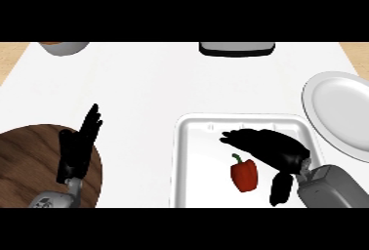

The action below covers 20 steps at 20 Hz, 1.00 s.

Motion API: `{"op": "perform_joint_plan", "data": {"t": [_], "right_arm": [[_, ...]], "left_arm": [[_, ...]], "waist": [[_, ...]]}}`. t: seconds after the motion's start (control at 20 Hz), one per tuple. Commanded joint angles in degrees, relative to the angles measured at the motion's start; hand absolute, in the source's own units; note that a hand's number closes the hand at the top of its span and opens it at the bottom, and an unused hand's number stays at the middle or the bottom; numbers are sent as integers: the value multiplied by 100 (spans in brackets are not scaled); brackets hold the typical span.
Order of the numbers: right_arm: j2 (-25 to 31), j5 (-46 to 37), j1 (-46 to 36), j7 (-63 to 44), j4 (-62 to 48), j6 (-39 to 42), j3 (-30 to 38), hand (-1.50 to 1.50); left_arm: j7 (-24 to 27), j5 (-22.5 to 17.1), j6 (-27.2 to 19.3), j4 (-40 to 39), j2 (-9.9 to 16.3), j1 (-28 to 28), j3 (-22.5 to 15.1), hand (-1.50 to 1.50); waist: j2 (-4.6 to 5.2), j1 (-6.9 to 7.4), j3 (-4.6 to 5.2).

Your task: Pick the bell pepper from the tray and place it in the plate

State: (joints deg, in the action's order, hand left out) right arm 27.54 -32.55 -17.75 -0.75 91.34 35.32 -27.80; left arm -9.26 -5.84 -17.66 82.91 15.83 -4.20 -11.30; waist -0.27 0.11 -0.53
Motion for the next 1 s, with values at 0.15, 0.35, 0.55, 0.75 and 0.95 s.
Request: {"op": "perform_joint_plan", "data": {"t": [0.15,0.35,0.55,0.75,0.95], "right_arm": [[-587,-559,17,-96,-313,-39,-21,-150],[-368,-943,317,559,-449,-252,-97,-150],[-453,-1169,138,1084,-625,-537,-38,150],[-471,-1459,-107,1445,-1020,-666,171,150],[-861,-1831,-61,1043,-826,-1083,185,150]], "left_arm": [[-181,87,120,109,-135,307,120,0],[-304,283,80,-88,-287,47,146,0],[-362,378,54,86,-399,93,131,0],[-356,356,221,266,-345,284,274,0],[-251,328,330,-150,-363,-42,504,0]], "waist": [[27,12,53],[29,-3,52],[28,4,51],[27,18,52],[30,-4,53]]}}
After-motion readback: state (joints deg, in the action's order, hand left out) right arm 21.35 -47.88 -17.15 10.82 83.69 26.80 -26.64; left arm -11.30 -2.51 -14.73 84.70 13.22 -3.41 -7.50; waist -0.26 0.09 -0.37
